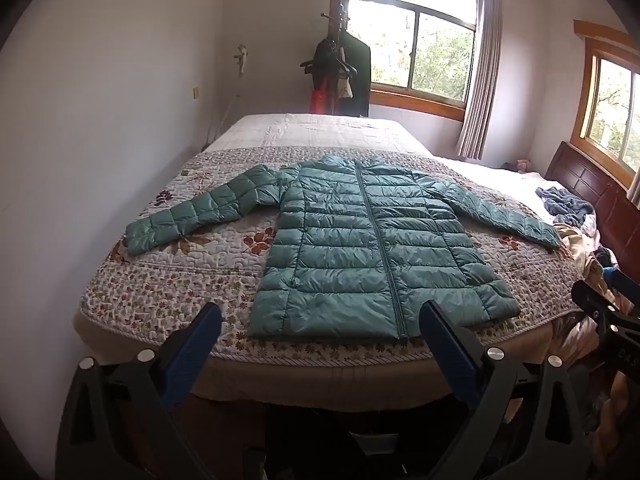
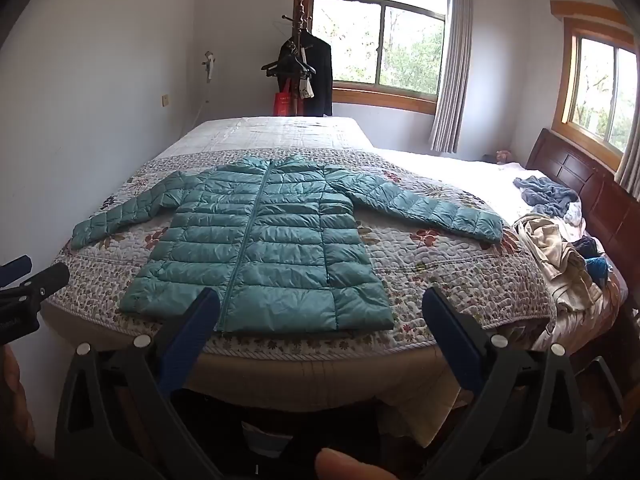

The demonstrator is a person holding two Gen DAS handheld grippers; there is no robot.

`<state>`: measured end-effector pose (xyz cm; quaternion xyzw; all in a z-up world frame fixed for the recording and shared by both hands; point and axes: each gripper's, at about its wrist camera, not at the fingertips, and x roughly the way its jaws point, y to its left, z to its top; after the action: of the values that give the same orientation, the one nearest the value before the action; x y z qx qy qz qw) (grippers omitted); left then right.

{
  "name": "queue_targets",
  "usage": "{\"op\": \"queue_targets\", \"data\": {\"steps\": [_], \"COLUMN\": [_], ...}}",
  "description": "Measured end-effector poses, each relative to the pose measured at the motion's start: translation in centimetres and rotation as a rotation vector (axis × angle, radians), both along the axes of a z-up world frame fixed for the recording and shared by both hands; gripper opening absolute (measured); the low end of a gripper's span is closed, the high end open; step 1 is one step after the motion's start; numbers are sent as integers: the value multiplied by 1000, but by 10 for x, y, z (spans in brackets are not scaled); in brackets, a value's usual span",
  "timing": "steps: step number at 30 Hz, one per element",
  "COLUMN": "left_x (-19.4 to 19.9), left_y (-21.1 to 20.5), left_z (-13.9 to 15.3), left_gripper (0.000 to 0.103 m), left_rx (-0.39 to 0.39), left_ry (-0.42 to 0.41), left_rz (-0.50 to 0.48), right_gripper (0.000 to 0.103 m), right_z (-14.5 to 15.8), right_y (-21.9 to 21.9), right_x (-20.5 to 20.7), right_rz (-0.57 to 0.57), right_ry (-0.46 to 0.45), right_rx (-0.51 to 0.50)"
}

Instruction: Fold large clothes

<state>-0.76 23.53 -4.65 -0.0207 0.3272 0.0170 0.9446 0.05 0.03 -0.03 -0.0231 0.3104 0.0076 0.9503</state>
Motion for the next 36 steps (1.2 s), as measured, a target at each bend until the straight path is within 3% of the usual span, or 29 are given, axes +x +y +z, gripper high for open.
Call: {"op": "queue_targets", "data": {"steps": [36], "left_x": [1], "left_y": [5], "left_z": [6], "left_gripper": [99], "left_rx": [-5], "left_ry": [-12], "left_rz": [11], "right_gripper": [100], "right_z": [1], "right_y": [-2], "right_x": [2], "right_rz": [-12], "right_ry": [-13], "right_rx": [-10]}}
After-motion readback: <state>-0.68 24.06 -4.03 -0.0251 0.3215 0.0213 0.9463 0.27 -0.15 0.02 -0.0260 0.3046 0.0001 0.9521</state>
